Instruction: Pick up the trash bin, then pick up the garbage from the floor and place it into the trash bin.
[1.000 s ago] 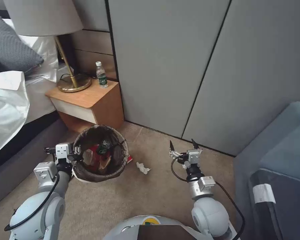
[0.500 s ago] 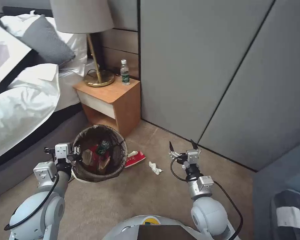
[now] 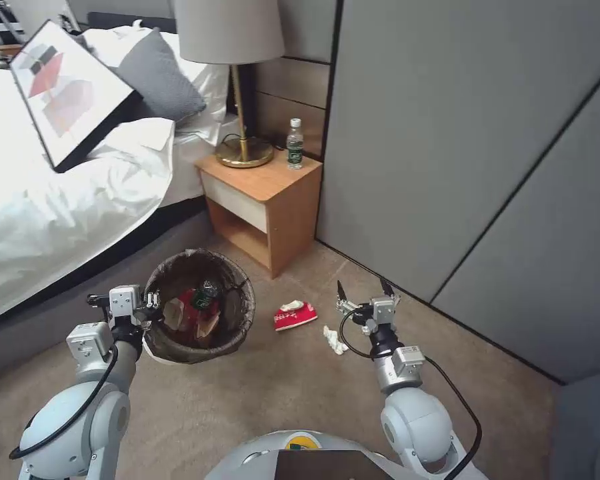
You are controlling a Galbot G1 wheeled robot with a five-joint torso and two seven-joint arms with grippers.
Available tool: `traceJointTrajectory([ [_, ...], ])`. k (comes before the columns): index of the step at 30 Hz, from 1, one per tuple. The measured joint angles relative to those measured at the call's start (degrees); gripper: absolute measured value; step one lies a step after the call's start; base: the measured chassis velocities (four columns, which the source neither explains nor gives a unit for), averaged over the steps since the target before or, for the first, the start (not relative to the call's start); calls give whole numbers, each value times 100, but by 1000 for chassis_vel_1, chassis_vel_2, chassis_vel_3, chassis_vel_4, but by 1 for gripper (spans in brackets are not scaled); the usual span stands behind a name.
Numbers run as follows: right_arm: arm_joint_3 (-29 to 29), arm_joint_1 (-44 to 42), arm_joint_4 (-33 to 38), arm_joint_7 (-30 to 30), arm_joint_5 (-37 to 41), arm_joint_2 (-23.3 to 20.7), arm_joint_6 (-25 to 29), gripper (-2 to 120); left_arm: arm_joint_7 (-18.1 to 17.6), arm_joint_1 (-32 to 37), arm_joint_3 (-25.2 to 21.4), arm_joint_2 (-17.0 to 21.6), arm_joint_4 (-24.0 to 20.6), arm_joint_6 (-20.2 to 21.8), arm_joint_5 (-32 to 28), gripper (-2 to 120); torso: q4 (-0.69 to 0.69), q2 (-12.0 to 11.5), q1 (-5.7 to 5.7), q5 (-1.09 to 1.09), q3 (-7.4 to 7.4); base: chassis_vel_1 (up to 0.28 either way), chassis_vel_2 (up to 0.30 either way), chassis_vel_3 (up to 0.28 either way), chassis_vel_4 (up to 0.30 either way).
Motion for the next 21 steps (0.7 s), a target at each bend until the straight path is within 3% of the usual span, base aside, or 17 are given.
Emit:
traceJointTrajectory([
  [9,276,267,-416,-439,208,-60,-299,100,-27,-6,4,0,23,-130,77,7,-2,0,0,0,0,27,18,18,22],
  [13,516,541,-715,-823,435,-47,-726,100,-39,-16,24,10,-60,-106,73,7,-2,0,0,1,0,0,0,0,0],
  [21,423,1124,-1493,-961,1266,-535,-1281,100,-73,-71,57,58,-148,-35,29,7,0,0,0,1,0,0,0,0,0],
])
